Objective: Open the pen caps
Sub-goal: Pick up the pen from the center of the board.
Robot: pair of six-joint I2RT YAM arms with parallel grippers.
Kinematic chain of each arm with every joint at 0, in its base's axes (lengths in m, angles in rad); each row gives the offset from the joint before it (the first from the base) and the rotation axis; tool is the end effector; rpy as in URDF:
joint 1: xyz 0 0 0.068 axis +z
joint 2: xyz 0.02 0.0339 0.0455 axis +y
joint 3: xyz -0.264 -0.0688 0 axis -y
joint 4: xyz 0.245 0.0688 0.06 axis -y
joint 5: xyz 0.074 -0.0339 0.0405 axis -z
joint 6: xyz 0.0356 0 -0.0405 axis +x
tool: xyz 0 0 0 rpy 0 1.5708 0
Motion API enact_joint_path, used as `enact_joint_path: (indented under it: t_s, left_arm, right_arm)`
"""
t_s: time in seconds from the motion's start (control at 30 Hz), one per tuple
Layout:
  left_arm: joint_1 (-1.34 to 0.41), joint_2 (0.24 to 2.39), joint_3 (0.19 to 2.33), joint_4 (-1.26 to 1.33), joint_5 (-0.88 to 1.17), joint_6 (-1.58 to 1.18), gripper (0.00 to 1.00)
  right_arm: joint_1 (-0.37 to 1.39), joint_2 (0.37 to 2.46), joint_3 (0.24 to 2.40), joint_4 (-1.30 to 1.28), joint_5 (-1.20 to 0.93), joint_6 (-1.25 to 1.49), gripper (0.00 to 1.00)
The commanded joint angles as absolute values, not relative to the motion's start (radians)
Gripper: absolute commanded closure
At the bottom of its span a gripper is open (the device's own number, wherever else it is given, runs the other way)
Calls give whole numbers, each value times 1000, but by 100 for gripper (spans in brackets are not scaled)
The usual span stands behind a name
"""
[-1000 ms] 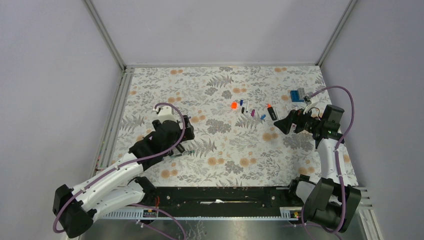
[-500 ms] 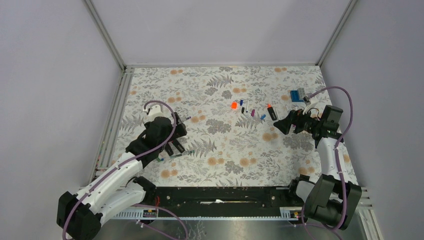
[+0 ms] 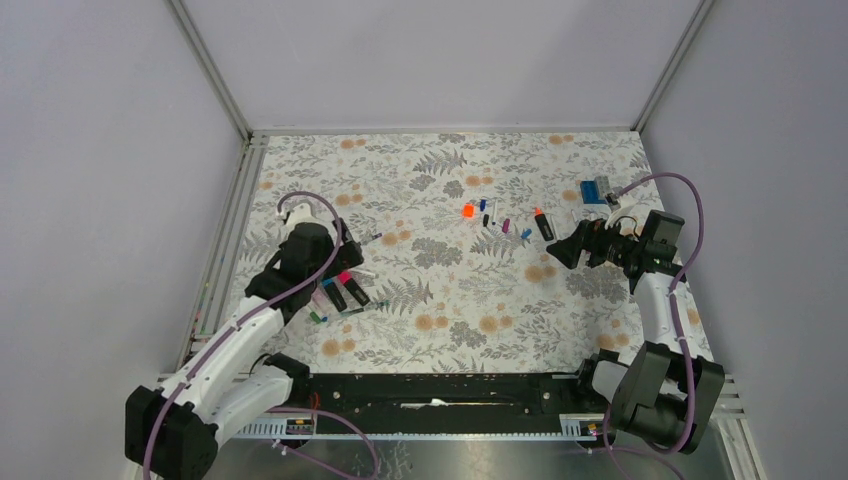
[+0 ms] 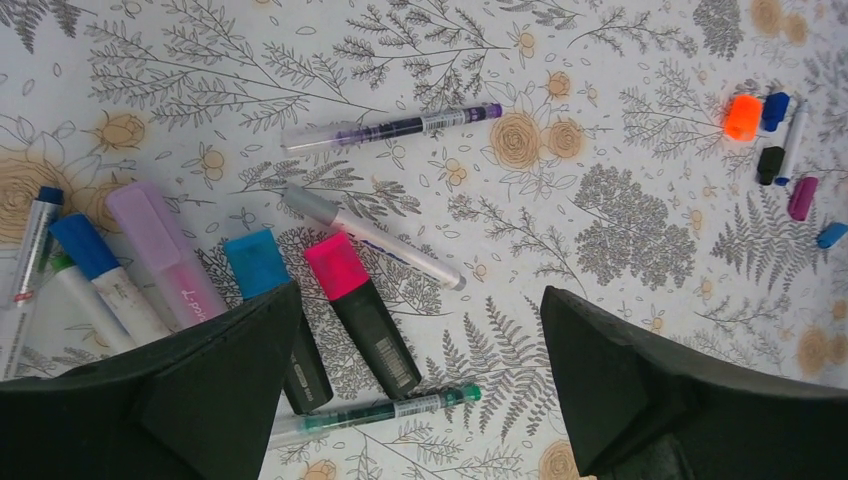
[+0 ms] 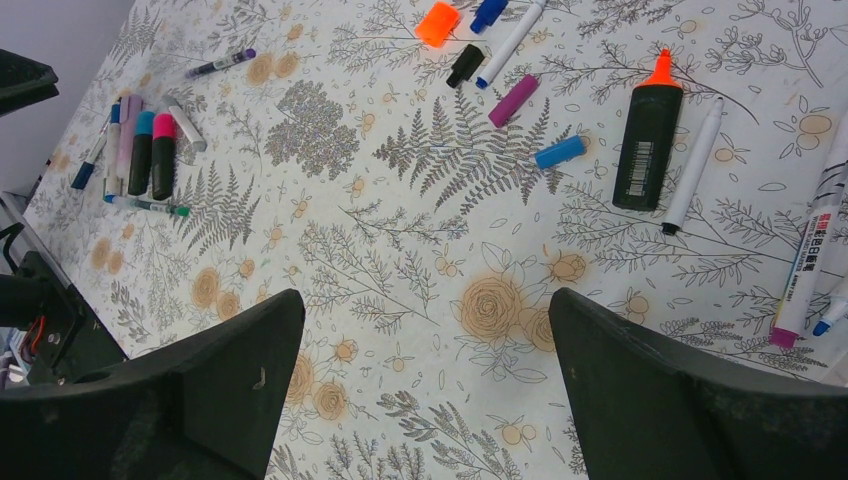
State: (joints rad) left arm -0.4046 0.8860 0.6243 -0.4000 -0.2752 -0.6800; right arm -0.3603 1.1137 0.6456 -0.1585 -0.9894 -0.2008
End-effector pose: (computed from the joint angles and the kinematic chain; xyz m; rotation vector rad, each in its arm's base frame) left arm 0.1790 -0.0661 0.2460 -0.4524 2.1728 -0.2958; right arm 0.2210 -0.0515 0.2385 -0.3692 1.9298 0.7141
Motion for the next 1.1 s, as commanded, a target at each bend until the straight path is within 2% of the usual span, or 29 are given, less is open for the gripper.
enact_joint_path:
  t_s: [0.0, 0.37, 0.57, 0.77, 0.87, 0.97, 1.07]
  left_arm:
    - [-371, 933, 724, -402, -229, -563, 1]
    - [-297, 1276, 956, -459, -138, -195, 1]
    - [-287, 1437, 1030, -432, 27, 42, 2]
    - [-286, 1529, 1037, -400, -40, 307, 8]
    - [-285, 1561, 1032, -365, -5, 362, 10]
    - [-283, 1623, 1053, -355, 43, 385, 16]
    - [-280, 1701, 1096, -384, 35, 393, 31]
  right_arm:
    - [-364, 1114, 643, -125, -1008, -201, 0]
    - [-363, 1117, 647, -125, -1008, -198, 0]
    - [-364, 1118, 647, -125, -1009, -196, 0]
    - [-364, 1124, 648, -126, -1009, -196, 1]
    - [-364, 1132, 648, -125, -1011, -195, 0]
    - [-364, 1138, 648, -125, -1011, -193, 0]
    - [-364, 1140, 648, -125, -1008, -193, 0]
